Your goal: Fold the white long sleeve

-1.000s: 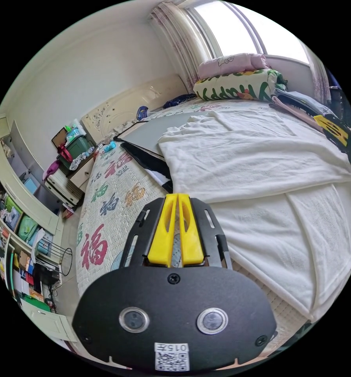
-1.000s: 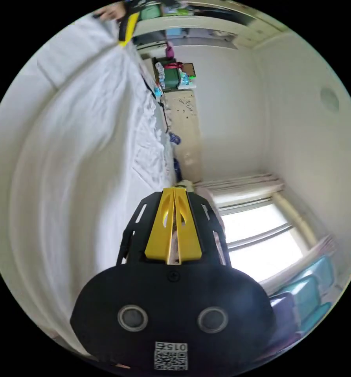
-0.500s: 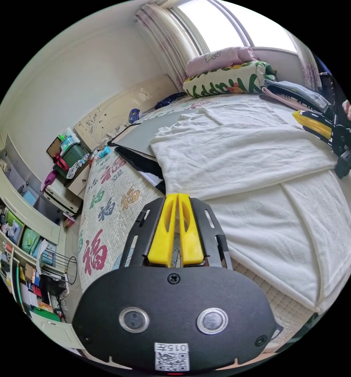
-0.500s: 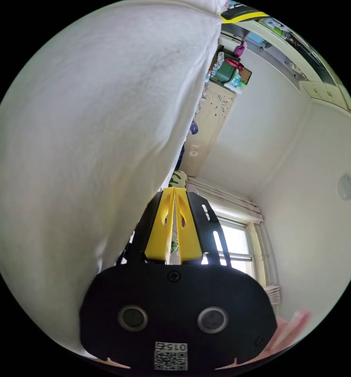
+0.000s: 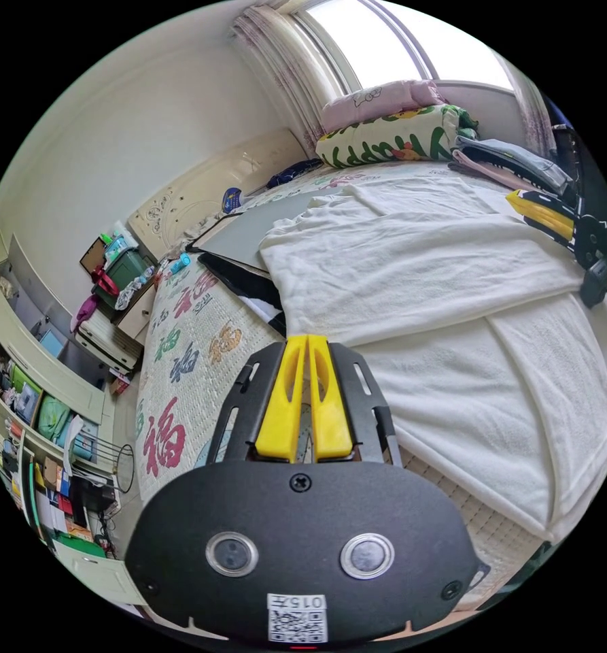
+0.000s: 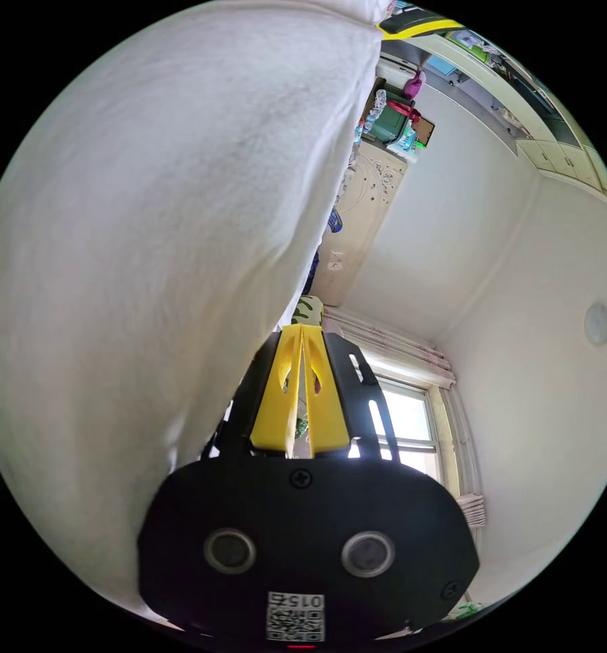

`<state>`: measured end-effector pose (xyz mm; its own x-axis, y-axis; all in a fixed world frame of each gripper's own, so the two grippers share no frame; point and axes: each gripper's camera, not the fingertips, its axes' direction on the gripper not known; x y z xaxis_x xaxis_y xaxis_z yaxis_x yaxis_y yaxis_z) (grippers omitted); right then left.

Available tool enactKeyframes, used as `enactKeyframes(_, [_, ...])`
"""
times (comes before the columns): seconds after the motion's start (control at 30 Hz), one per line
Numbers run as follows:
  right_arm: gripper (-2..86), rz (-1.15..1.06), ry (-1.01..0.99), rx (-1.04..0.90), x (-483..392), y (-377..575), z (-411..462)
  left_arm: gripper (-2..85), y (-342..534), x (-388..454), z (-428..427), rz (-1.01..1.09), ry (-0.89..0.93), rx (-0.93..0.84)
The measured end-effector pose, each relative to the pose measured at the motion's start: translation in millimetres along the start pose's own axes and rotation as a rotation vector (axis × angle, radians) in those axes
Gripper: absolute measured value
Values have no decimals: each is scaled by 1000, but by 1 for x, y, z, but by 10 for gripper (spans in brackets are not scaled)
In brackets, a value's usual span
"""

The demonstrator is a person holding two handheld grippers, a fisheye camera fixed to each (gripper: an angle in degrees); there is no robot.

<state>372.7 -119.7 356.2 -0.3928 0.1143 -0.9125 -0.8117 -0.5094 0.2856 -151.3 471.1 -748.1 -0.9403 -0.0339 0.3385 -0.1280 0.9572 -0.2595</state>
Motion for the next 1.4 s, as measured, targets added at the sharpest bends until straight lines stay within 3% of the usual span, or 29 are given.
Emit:
enactKeyframes(0.7, [-10, -1, 2, -2, -14, -23, 17, -2, -16, 14, -2, 24, -22, -6])
enactKeyframes(1.4, [-10, 0, -2, -2, 30, -30, -48, -2, -24, 25, 6, 59, -52, -8])
